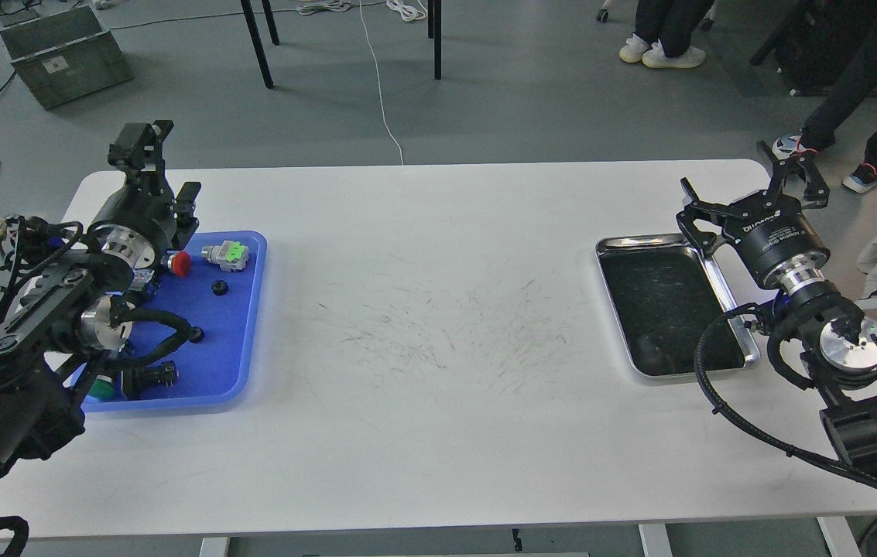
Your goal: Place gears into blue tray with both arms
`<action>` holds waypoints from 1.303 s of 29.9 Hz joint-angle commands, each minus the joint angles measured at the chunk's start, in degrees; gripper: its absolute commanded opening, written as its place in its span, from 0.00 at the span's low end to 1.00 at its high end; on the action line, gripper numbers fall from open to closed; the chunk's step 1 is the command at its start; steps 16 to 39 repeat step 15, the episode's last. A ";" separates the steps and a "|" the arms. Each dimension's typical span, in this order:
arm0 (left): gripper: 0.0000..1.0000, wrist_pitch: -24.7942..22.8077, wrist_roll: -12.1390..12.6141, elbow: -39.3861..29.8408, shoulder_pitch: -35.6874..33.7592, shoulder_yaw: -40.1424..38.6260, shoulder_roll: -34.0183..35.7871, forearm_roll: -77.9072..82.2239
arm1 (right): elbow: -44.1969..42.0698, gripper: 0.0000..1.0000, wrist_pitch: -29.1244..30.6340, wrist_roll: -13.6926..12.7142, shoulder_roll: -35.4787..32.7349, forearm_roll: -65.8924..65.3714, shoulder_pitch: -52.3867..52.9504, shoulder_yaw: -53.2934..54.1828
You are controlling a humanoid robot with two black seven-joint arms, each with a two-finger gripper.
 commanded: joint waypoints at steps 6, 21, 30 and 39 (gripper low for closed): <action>1.00 -3.71 -0.82 3.77 -0.15 -0.03 -1.63 -14.74 | 0.76 0.99 -1.64 -0.06 1.34 -0.02 2.30 -1.04; 1.00 -3.71 -2.49 3.15 -1.64 0.41 -1.72 -15.62 | 0.85 0.99 -2.00 0.03 1.34 0.07 2.30 -1.30; 1.00 -3.71 -2.49 3.15 -1.64 0.41 -1.72 -15.62 | 0.85 0.99 -2.00 0.03 1.34 0.07 2.30 -1.30; 1.00 -3.71 -2.49 3.15 -1.64 0.41 -1.72 -15.62 | 0.85 0.99 -2.00 0.03 1.34 0.07 2.30 -1.30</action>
